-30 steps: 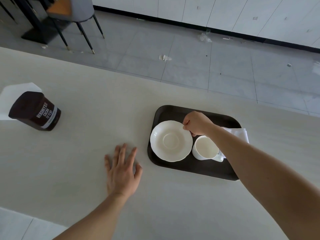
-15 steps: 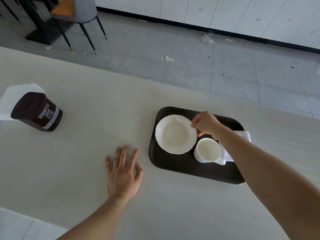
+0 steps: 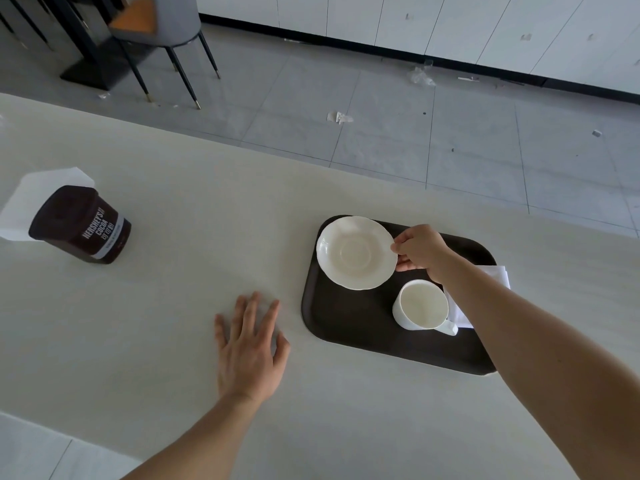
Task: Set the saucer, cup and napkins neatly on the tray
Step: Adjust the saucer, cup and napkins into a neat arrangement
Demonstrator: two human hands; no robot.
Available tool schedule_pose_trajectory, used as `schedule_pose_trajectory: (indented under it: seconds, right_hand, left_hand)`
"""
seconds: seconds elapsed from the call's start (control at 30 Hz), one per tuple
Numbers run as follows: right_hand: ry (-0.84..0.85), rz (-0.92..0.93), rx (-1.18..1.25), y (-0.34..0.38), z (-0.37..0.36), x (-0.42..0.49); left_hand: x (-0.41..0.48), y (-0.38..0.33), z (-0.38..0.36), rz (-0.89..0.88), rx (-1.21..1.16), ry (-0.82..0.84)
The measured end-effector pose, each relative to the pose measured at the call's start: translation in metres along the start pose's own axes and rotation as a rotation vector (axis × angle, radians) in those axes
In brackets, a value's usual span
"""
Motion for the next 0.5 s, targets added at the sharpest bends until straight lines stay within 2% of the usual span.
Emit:
schedule_pose_trajectory:
  seconds: [0.5]
  right_hand:
    - [0.106, -0.028, 0.182, -0.0087, -0.0047, 0.0028]
  left_hand:
    - [-0.0006, -0.0016, 0.0026, -0.014, 0.006, -0.017]
Point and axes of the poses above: each hand's wrist, its own x-axis towards the middle knuckle, its own z-axis out of the back of the hand, y = z × x, the point moved 9 cm from there along x, towards the middle knuckle, and after that the axes turned 4 degrees about x, right-handed, at the moved point
